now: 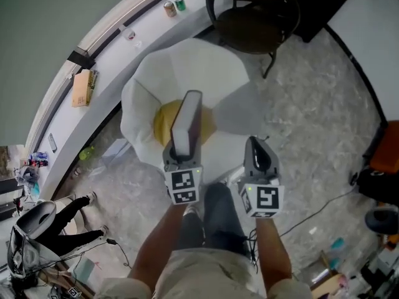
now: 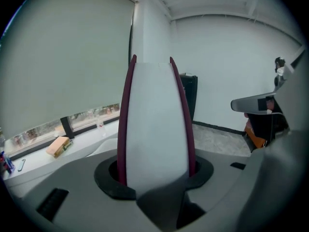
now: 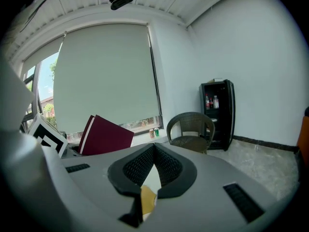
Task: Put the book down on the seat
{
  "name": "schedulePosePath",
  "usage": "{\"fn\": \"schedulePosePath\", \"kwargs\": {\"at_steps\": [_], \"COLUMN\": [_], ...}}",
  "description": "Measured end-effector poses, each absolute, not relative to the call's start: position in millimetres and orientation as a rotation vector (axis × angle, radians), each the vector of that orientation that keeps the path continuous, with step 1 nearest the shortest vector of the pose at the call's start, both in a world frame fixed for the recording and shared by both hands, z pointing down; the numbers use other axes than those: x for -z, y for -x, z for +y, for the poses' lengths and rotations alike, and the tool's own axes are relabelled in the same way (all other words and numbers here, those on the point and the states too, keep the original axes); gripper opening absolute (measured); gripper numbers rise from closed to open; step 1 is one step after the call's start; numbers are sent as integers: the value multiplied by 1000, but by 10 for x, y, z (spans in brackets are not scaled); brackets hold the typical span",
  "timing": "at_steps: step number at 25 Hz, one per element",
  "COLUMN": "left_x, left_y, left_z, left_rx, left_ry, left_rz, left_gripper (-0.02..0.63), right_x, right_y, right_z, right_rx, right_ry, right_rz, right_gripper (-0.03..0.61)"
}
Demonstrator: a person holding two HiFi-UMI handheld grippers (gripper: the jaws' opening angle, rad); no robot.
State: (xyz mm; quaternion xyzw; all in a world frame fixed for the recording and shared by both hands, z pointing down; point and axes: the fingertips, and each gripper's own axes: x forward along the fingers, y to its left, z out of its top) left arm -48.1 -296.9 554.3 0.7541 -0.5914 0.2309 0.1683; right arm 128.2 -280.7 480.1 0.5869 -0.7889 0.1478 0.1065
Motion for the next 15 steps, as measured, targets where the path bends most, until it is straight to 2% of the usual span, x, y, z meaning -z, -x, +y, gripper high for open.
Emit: {"fn": "schedulePosePath", "kwargs": {"at_steps": [8, 15], "left_x": [-6611, -7431], "left_y": [394, 476], "left_z": [-2987, -2954], "left_rx": [-771, -881], "left_ry": [-2004, -1925], "left_rz": [-1658, -1578], "left_gripper": [223, 224], "right_x": [-5661, -6402], "right_y": [-1484, -1106], "right_z": [-2748, -2645], "right_rx": [-553, -634], "right_ry": [-1670, -1571], "right_rz": [-2265, -2228], "right_gripper": [5, 5]}}
